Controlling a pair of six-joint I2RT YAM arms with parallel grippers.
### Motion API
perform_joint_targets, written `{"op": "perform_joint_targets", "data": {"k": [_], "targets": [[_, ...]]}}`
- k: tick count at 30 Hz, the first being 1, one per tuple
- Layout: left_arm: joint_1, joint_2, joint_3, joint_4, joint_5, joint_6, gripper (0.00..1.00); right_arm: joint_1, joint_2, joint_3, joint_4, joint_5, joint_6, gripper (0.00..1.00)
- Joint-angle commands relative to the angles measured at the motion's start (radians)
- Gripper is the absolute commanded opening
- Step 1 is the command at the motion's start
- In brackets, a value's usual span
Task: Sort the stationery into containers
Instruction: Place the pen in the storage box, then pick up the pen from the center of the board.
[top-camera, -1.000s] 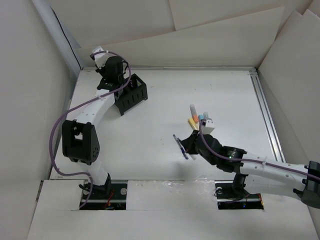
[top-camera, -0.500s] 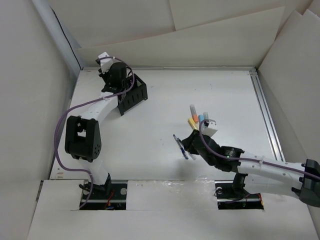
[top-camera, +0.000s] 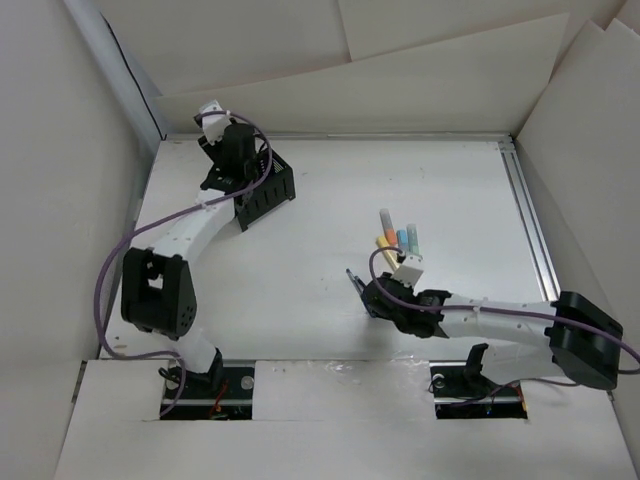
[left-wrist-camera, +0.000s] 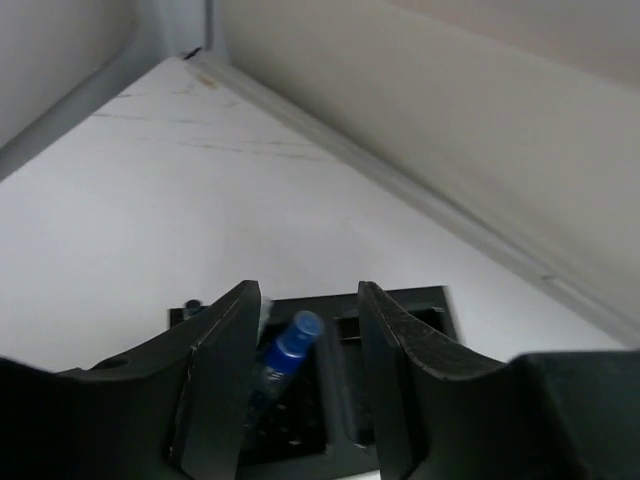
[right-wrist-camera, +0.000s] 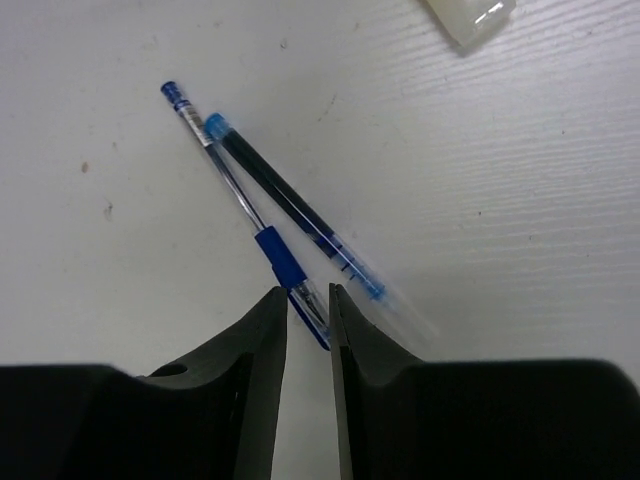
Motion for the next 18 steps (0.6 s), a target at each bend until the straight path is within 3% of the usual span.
{"op": "perform_joint_targets", "data": {"k": [1,2,3,5,7,8,9,10,18], "targets": [[-0.003,-0.187,0.018,0.055,0.148,-0.121,0.40,0.006,0.048,0.064,-0.024,0.007,0.027,0.28],[-0.012,-0.231,-0.014,0.055,0.226,-0.183,0.39,0.006,0.081,0.064,-0.025,0.007,0.027,0.20],[-0.012,-0.255,-0.039,0.068,0.227,-0.184,0.39,0.006,0.097,0.074,-0.025,0.007,0.027,0.17],[-0.012,-0.302,-0.109,0.126,0.361,-0.277,0.35,0.006,0.122,0.088,-0.035,-0.003,0.027,0.16],[-0.021,-0.364,-0.242,0.188,0.450,-0.325,0.34,0.006,0.122,0.088,-0.035,-0.016,0.027,0.22],[-0.021,-0.388,-0.314,0.229,0.480,-0.363,0.34,0.006,0.122,0.088,-0.025,-0.016,0.036,0.33],[-0.021,-0.399,-0.344,0.242,0.503,-0.377,0.34,0.006,0.122,0.078,-0.025,-0.028,0.036,0.33],[-0.030,-0.408,-0.371,0.242,0.520,-0.386,0.34,0.006,0.122,0.078,-0.009,-0.028,0.025,0.40],[-0.144,-0.522,-0.562,0.289,0.539,-0.368,0.33,0.006,0.172,0.068,0.032,-0.085,0.005,0.43]]}}
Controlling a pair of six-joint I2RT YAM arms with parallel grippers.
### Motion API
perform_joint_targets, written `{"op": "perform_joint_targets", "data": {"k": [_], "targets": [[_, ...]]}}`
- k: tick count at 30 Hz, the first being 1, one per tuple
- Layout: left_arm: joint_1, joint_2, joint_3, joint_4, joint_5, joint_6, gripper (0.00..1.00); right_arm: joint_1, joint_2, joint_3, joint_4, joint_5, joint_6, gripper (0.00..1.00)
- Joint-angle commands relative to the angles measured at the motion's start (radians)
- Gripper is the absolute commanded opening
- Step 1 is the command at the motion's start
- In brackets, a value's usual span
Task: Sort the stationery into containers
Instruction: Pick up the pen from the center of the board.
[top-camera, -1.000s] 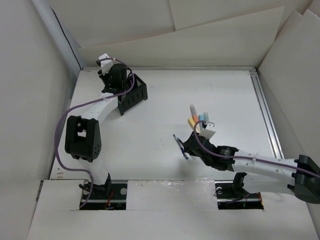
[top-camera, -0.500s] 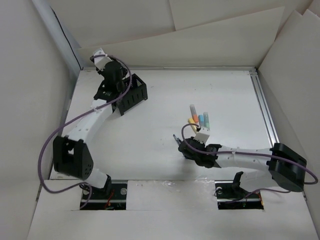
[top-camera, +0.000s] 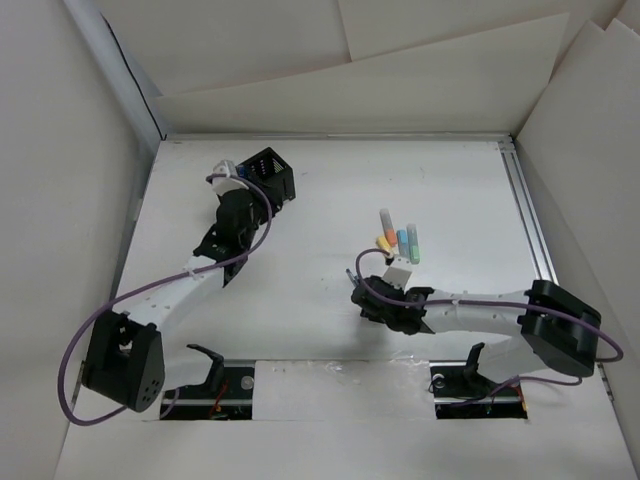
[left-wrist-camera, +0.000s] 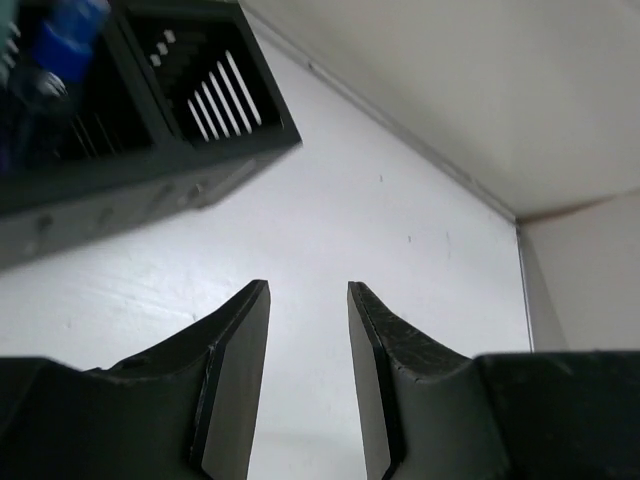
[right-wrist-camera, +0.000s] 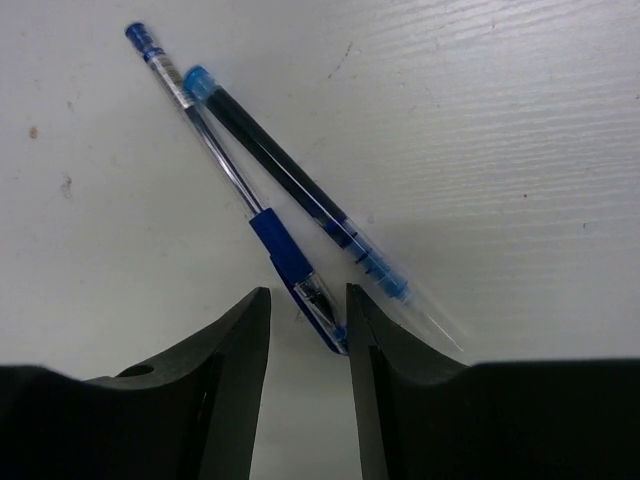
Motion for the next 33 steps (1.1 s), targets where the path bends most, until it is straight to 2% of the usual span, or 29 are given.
{"op": "perform_joint_targets", "data": {"k": [1,3,5,6,8,9,11,16,19,24,27,33], "targets": [[-0.081,-0.090,-0.027,0.062,0.015,0.008,0.33,0.006,0.059,0.030,0.035,-0.031,-0.007,0.42],[-0.153,-0.112,-0.052,0.036,-0.017,0.030,0.33,0.006,0.087,0.043,0.035,-0.031,-0.007,0.40],[-0.166,-0.112,-0.079,0.013,0.010,0.030,0.33,0.006,0.113,0.043,0.049,-0.040,-0.007,0.34],[-0.166,-0.133,-0.095,0.013,0.035,0.030,0.33,0.006,0.113,0.043,0.049,-0.050,-0.020,0.23],[-0.166,-0.159,-0.133,0.013,0.044,0.030,0.33,0.006,0.122,0.052,0.059,-0.051,-0.020,0.14],[-0.166,-0.188,-0.163,0.002,0.044,0.030,0.33,0.006,0.122,0.052,0.059,-0.051,-0.033,0.05],[-0.166,-0.210,-0.174,-0.039,0.054,0.030,0.33,0.015,0.110,0.061,0.059,-0.051,-0.047,0.00],[-0.166,-0.238,-0.190,-0.071,0.121,0.039,0.31,0.015,0.000,0.073,0.122,-0.086,-0.160,0.00],[-0.166,-0.210,-0.168,-0.091,0.230,0.067,0.32,0.015,-0.090,0.073,0.176,-0.107,-0.229,0.00],[-0.166,-0.060,-0.059,-0.104,0.537,0.099,0.50,0.015,-0.183,0.073,0.216,-0.132,-0.306,0.00],[-0.166,-0.015,-0.039,-0.075,0.601,0.099,0.51,0.015,-0.221,0.073,0.251,-0.149,-0.335,0.00],[-0.175,0.049,-0.027,-0.056,0.624,0.111,0.51,0.015,-0.259,0.073,0.272,-0.159,-0.354,0.00]]}}
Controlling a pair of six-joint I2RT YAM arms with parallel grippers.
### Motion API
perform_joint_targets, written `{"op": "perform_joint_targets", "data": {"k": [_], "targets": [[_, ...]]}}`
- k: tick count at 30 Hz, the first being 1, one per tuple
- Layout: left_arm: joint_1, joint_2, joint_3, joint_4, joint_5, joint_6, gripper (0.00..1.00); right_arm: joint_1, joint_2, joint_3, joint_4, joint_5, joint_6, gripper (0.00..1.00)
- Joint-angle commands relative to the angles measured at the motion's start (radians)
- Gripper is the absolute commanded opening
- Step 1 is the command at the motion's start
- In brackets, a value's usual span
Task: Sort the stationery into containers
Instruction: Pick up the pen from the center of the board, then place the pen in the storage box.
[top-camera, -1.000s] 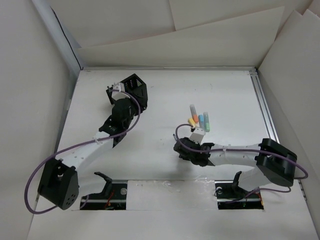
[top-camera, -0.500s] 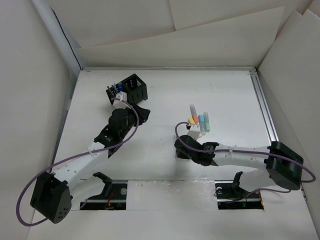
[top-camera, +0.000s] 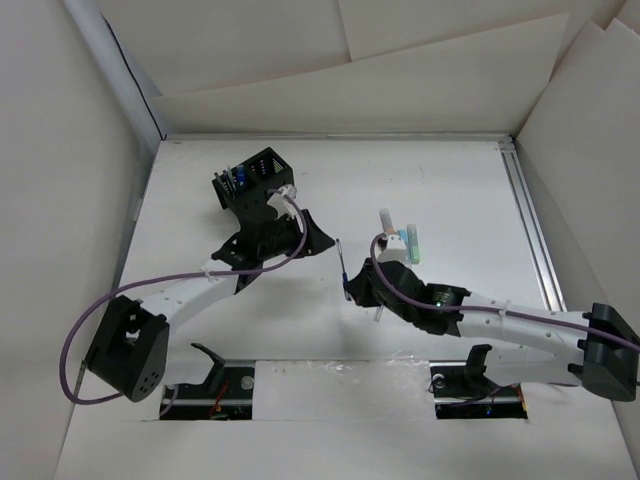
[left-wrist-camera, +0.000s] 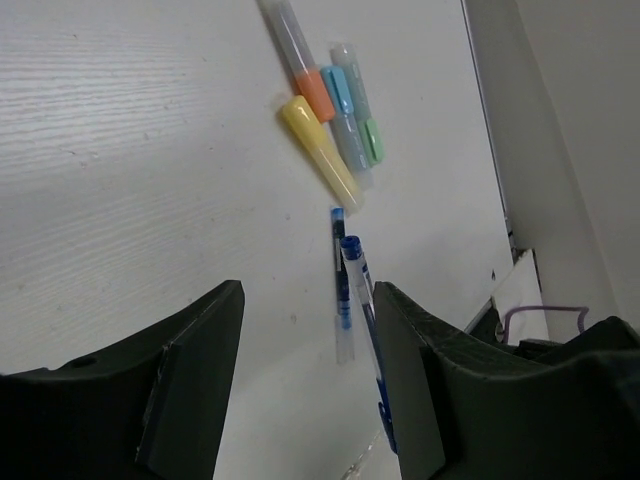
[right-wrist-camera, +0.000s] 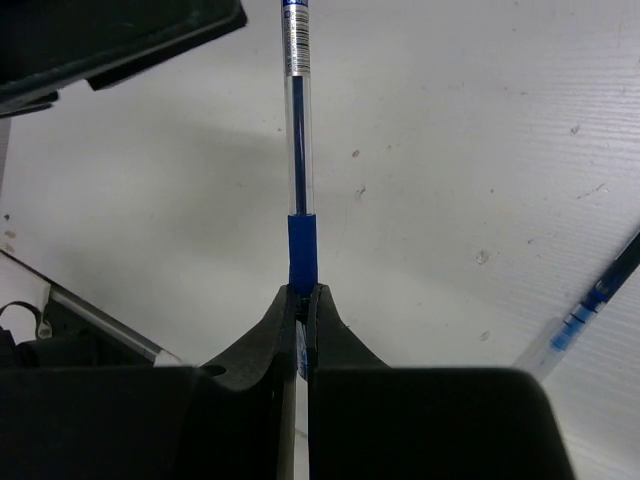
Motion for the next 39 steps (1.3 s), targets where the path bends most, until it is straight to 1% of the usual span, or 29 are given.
{"op": "perform_joint_targets", "data": {"k": [1,3,6,8,9,10,11,12,16,17,19,21,22,24,25,27,28,29,31,34,35,36,38,39], "targets": [[-0.002,0.026,0.051,0.054,0.083,0.026,0.51,0.009,-0.037,0.017,0.092,-0.011,-0.048,0.00],[-0.027,0.038,0.042,0.098,0.094,0.016,0.52,0.009,-0.037,0.017,0.101,-0.034,-0.048,0.00],[-0.090,0.089,0.080,0.082,0.063,0.015,0.52,0.009,-0.037,0.026,0.101,-0.034,-0.048,0.00],[-0.113,0.129,0.106,0.081,0.063,0.028,0.47,0.009,-0.037,0.026,0.101,-0.044,-0.048,0.00],[-0.126,0.129,0.106,0.092,0.054,0.028,0.43,0.009,-0.037,0.026,0.101,-0.054,-0.048,0.00],[-0.127,0.138,0.106,0.118,0.054,0.017,0.38,0.009,-0.037,0.026,0.101,-0.054,-0.048,0.00],[-0.127,0.138,0.097,0.129,0.054,0.006,0.30,0.009,-0.037,0.026,0.101,-0.054,-0.048,0.00],[-0.127,0.149,0.097,0.140,0.054,-0.004,0.18,0.009,-0.048,0.015,0.101,-0.054,-0.048,0.00],[-0.127,0.149,0.106,0.153,0.042,-0.026,0.00,0.009,-0.059,0.006,0.111,-0.044,-0.048,0.00],[-0.127,0.138,0.096,0.154,0.029,-0.026,0.00,0.009,-0.059,0.006,0.111,-0.044,-0.048,0.00],[-0.127,0.129,0.111,0.138,-0.019,-0.026,0.00,0.009,-0.059,-0.005,0.111,-0.033,-0.048,0.15],[-0.127,0.129,0.143,0.076,-0.060,0.000,0.00,0.009,-0.085,-0.014,0.111,-0.033,-0.048,0.31],[-0.127,0.129,0.169,0.060,-0.114,0.000,0.00,0.009,-0.085,-0.014,0.111,-0.022,-0.048,0.45],[-0.127,0.129,0.192,0.048,-0.178,0.012,0.00,0.009,-0.126,-0.023,0.111,-0.010,-0.048,0.53],[-0.098,0.129,0.224,0.033,-0.225,0.012,0.00,0.009,-0.141,-0.032,0.102,-0.001,-0.048,0.58],[-0.065,0.156,0.259,0.019,-0.253,0.003,0.00,0.009,-0.175,-0.041,0.091,0.013,-0.048,0.62],[-0.045,0.170,0.308,0.006,-0.265,0.003,0.00,0.009,-0.212,-0.055,0.079,0.013,-0.039,0.63],[-0.010,0.196,0.333,-0.006,-0.299,-0.006,0.00,0.009,-0.232,-0.066,0.078,0.022,-0.039,0.63],[0.014,0.208,0.371,-0.006,-0.368,-0.006,0.00,0.009,-0.278,-0.101,0.069,0.044,-0.039,0.64],[0.048,0.239,0.471,-0.029,-0.493,-0.017,0.00,0.009,-0.299,-0.123,0.014,0.080,-0.007,0.64],[0.062,0.264,0.537,-0.044,-0.533,-0.006,0.00,0.009,-0.315,-0.138,0.000,0.093,0.019,0.63],[0.074,0.281,0.575,-0.063,-0.619,0.005,0.00,0.009,-0.327,-0.147,-0.010,0.093,0.030,0.62],[0.091,0.314,0.650,-0.130,-0.687,0.029,0.00,0.009,-0.353,-0.173,-0.020,0.133,0.051,0.58],[0.105,0.345,0.718,-0.147,-0.704,0.046,0.00,0.009,-0.362,-0.173,-0.029,0.143,0.077,0.47]]}}
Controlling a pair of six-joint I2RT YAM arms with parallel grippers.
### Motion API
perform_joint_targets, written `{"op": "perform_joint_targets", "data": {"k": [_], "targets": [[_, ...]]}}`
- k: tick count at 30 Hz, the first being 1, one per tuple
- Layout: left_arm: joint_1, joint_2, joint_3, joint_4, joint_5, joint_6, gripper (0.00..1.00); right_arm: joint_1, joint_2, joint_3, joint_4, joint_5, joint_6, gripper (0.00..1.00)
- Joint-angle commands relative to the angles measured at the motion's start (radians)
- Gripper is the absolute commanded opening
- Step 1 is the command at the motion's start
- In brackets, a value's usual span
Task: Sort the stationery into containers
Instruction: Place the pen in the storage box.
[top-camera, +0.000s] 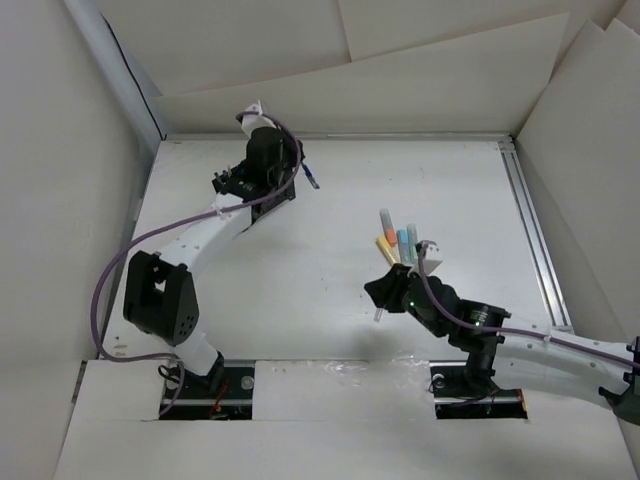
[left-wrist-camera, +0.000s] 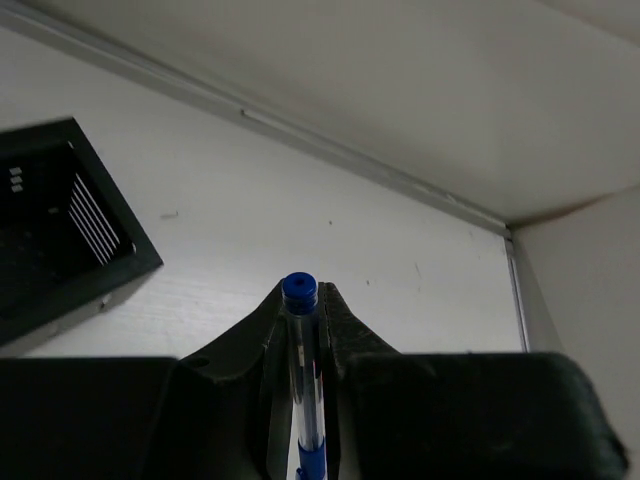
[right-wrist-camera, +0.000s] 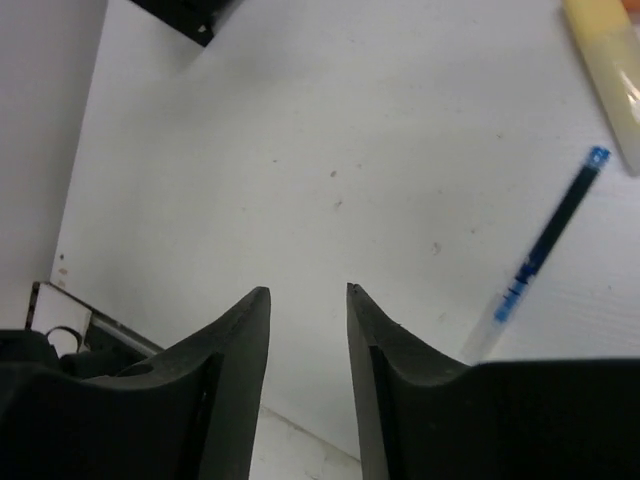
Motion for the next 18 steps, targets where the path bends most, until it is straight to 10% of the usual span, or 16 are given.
{"op": "perform_joint_targets", "data": {"k": [1,4,13,18], "targets": [[0.055,0.042,0.159,-0.067,-0.163,0.056,0.00,0.004,-0.048,-0.023,-0.052,0.095,0.079,0.40],[0.138,0.103,0.312,-0.177,-0.205,0.105,0.00,0.004,-0.080,-0.034,-0.088,0.117,0.100,0.07],[0.238,0.135,0.322,-0.140,-0.446,0.283,0.00,0.004,-0.112,-0.063,-0.126,0.169,0.165,0.10],[0.238,0.160,0.262,-0.070,-0.526,0.367,0.00,0.004,-0.103,-0.054,-0.241,0.231,0.289,0.36]]}}
